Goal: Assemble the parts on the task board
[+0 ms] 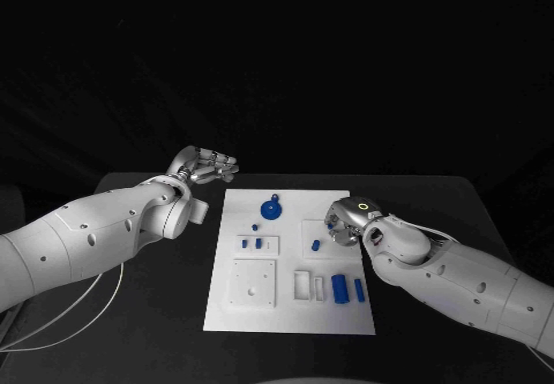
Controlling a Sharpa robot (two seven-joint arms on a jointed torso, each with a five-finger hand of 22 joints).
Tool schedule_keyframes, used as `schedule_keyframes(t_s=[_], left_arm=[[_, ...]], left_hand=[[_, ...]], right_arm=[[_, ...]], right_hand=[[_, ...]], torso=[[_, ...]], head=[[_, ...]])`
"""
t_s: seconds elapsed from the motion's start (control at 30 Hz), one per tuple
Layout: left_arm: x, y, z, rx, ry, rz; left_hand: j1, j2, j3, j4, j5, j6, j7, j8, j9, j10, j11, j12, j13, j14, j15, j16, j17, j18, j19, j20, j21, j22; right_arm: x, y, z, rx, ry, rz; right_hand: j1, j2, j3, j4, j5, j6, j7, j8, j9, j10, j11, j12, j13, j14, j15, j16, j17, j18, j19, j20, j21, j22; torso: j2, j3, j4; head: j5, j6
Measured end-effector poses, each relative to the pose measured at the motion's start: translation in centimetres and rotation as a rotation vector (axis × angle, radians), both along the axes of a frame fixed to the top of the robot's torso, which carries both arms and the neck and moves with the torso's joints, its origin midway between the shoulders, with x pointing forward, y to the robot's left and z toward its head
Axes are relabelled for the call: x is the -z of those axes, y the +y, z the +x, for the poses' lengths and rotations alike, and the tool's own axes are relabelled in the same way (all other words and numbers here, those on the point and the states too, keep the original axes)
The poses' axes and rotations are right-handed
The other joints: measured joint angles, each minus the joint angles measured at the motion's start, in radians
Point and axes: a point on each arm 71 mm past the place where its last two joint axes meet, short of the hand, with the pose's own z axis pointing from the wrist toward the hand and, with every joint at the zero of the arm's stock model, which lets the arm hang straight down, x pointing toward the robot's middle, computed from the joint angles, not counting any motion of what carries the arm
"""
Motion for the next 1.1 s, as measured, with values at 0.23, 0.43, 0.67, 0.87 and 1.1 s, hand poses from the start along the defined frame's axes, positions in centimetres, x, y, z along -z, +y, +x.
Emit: schedule_keyframes(t_s=[0.23, 0.43, 0.67, 0.87, 1.1], left_arm=[[0.02, 0.01, 0.01, 0.001, 0.003, -0.004], [0.03, 0.04, 0.03, 0.002, 0.005, -0.005], [0.06, 0.11, 0.09, 0.002, 0.007, -0.005], [0.1, 0.27, 0.18, -0.001, 0.008, -0.004], [0.15, 0.58, 0.31, -0.007, 0.01, -0.001]], left_hand=[[0.0, 0.0, 0.0, 0.0, 0.0, 0.0, 0.0, 0.0, 0.0, 0.0, 0.0, 0.0, 0.0, 0.0, 0.0, 0.0, 0.0, 0.0, 0.0, 0.0, 0.0, -0.002], [0.0, 0.0, -0.003, 0.003, 0.0, 0.0, 0.0, 0.0, 0.0, 0.0, 0.0, 0.0, 0.0, 0.0, 0.0, 0.0, 0.0, 0.0, 0.0, 0.0, 0.0, -0.005], [0.0, 0.0, -0.003, 0.003, 0.0, 0.0, 0.0, 0.0, 0.0, 0.0, 0.0, 0.0, 0.0, 0.0, 0.0, 0.0, 0.0, 0.0, 0.0, 0.0, 0.0, -0.005], [0.0, 0.0, -0.003, 0.003, 0.0, 0.0, 0.0, 0.0, 0.0, 0.0, 0.0, 0.0, 0.0, 0.0, 0.0, 0.0, 0.001, 0.0, 0.0, 0.0, 0.0, -0.008], [0.003, 0.003, -0.003, 0.003, 0.0, 0.0, 0.0, 0.0, 0.0, 0.0, 0.0, 0.0, 0.0, 0.0, 0.0, 0.0, 0.001, 0.0, 0.0, 0.0, 0.001, -0.01]], right_arm=[[0.04, 0.17, 0.12, 0.005, -0.009, -0.01], [0.06, 0.25, 0.12, 0.009, -0.017, -0.015], [0.11, 0.4, 0.07, 0.016, -0.03, -0.018], [0.14, 0.49, -0.04, 0.022, -0.042, -0.019], [-0.11, 0.37, -0.35, 0.024, -0.057, -0.012]], right_hand=[[0.007, 0.048, -0.006, -0.02, 0.0, 0.037, -0.007, -0.002, 0.001, 0.032, -0.01, -0.001, 0.0, 0.005, -0.006, 0.0, 0.004, -0.002, 0.0, -0.008, 0.024, 0.011], [0.002, 0.074, 0.018, -0.051, -0.001, 0.072, -0.014, -0.005, 0.001, 0.068, -0.021, -0.008, 0.0, 0.0, -0.018, 0.0, 0.009, -0.017, -0.001, -0.021, 0.038, 0.027], [-0.009, 0.087, 0.028, -0.071, -0.004, 0.093, -0.022, -0.001, 0.002, 0.09, -0.027, -0.007, 0.001, 0.003, -0.022, -0.004, 0.013, -0.025, -0.001, -0.024, 0.045, 0.04], [-0.009, 0.087, 0.035, -0.08, -0.005, 0.094, -0.022, -0.001, 0.005, 0.096, -0.028, -0.004, 0.004, 0.007, -0.025, -0.008, 0.016, -0.033, 0.0, -0.03, 0.052, 0.047], [-0.011, 0.089, 0.035, -0.08, -0.008, 0.099, -0.027, -0.001, 0.005, 0.101, -0.033, -0.003, 0.005, 0.011, -0.029, -0.012, 0.017, -0.033, 0.0, -0.03, 0.054, 0.05]], torso=[[0.0, 0.0011, 0.0], [0.0, 0.0012, 0.0], [0.0, 0.0011, -0.0008], [0.0, 0.0007, -0.0011], [-0.001, 0.0007, -0.0004]], head=[[0.001, -0.002], [0.001, -0.004], [0.0, -0.005], [0.0, -0.006], [0.002, -0.007]])
